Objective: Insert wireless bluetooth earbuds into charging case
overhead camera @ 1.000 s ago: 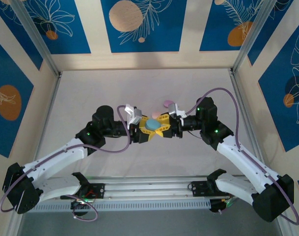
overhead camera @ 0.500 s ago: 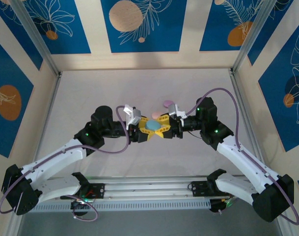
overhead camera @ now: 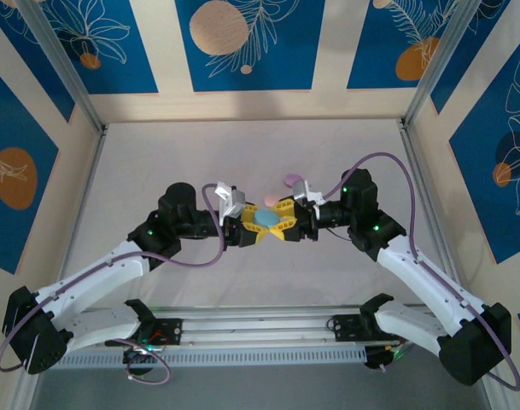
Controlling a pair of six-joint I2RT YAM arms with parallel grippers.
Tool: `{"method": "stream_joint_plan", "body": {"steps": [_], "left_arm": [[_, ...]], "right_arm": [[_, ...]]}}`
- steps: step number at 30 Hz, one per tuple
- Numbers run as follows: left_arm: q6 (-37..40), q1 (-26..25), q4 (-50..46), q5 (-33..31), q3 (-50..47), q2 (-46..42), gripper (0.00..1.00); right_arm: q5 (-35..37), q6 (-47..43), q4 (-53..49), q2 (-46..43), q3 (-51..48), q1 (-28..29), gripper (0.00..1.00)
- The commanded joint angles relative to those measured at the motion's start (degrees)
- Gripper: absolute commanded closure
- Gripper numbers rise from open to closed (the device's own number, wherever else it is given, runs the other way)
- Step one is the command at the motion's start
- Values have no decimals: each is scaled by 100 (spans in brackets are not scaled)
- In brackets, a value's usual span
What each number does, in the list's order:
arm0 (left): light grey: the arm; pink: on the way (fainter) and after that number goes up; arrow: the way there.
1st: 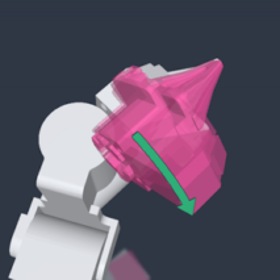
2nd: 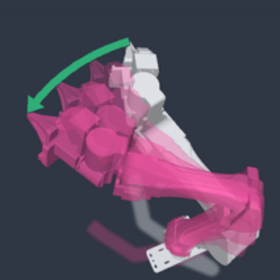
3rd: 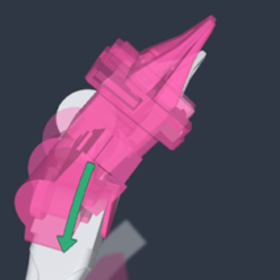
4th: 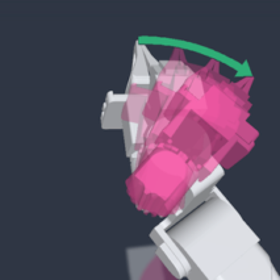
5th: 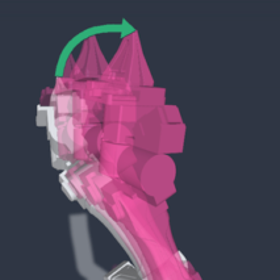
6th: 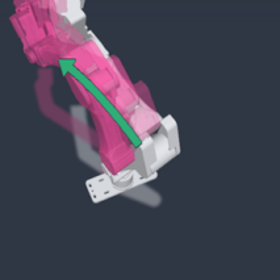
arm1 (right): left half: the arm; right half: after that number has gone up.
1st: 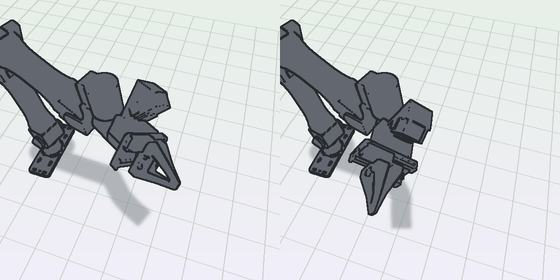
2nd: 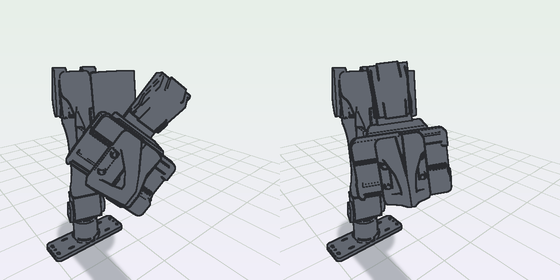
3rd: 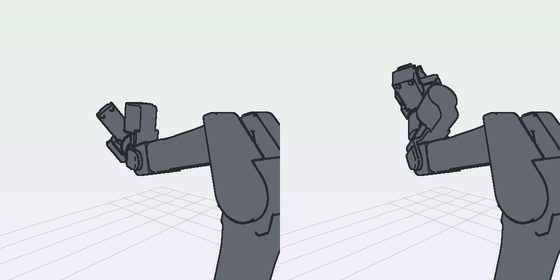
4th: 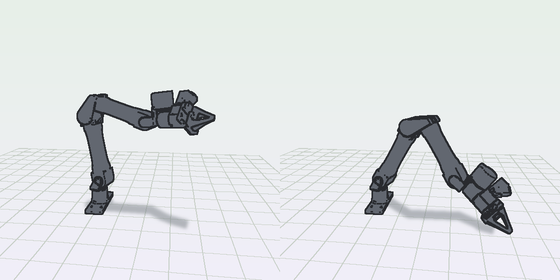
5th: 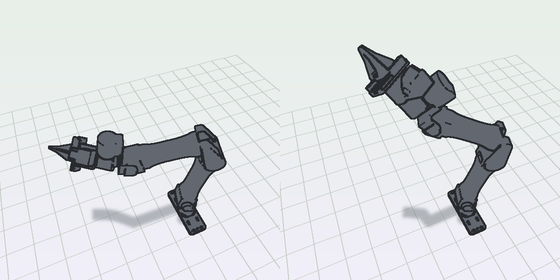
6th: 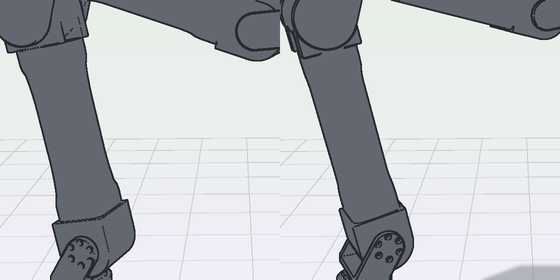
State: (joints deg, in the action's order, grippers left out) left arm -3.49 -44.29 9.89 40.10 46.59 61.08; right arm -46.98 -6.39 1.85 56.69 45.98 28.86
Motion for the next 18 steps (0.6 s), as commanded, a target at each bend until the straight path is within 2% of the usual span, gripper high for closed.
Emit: {"method": "stream_joint_plan", "body": {"steps": [1,11,18], "left_arm": [[305,-62,-325,156,139,-86,74],[349,-65,-408,200,157,-79,75],[280,-66,-359,261,175,-48,75]], "right_arm": [[241,406,174,-47,30,-112,59],[524,918,291,-28,71,-267,54],[1083,734,237,-61,78,-204,53]]}}
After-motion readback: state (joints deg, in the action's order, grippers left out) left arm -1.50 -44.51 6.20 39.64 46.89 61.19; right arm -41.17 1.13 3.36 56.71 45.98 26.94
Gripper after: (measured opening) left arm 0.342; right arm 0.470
